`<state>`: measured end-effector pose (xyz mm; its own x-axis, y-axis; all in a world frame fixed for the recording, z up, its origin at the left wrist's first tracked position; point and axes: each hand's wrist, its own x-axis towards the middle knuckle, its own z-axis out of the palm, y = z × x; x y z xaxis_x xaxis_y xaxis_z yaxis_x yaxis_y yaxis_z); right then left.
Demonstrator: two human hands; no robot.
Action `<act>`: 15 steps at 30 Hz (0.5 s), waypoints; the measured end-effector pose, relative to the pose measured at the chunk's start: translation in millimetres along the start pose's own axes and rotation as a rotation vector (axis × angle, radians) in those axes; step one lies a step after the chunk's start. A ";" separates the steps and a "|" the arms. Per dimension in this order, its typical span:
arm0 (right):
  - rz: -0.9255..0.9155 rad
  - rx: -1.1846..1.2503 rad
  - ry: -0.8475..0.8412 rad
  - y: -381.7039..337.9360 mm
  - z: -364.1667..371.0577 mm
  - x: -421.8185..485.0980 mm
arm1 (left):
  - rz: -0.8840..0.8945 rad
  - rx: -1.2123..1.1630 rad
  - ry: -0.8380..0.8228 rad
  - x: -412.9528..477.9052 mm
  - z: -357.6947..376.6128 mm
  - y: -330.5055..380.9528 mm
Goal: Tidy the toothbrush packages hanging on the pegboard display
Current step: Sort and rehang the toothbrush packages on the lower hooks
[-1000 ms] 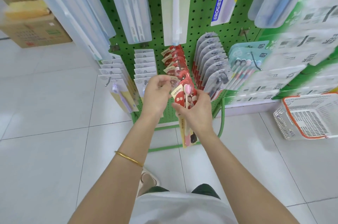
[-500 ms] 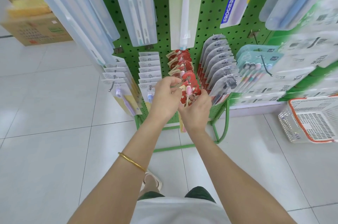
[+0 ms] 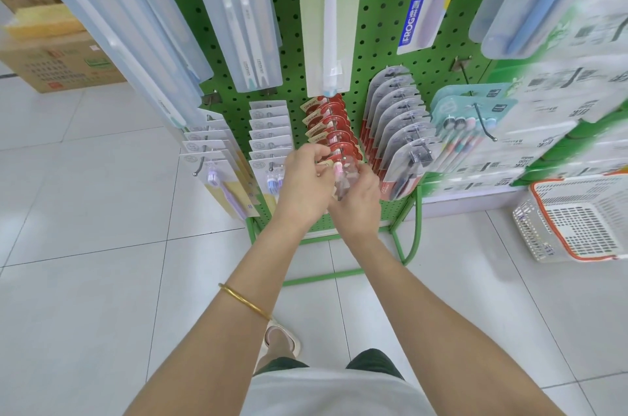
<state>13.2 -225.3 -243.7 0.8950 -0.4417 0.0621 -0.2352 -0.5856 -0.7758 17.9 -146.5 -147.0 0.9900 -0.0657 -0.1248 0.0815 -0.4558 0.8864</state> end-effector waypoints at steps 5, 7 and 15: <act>-0.044 -0.027 -0.036 8.7 -12.7 0.7 | 0.028 0.093 0.019 -0.4 0.2 0.9; -0.098 0.001 0.008 3.7 -27.0 0.9 | 0.030 0.110 0.028 -0.9 -0.1 0.9; -0.244 0.014 -0.008 -47.5 -62.2 69.3 | 0.047 0.176 0.021 -0.8 -0.1 6.0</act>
<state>62.8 -270.4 -163.6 0.9275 -0.2834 0.2438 -0.0068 -0.6650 -0.7468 17.5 -149.2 -141.5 0.9946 -0.0732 -0.0738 0.0150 -0.6011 0.7990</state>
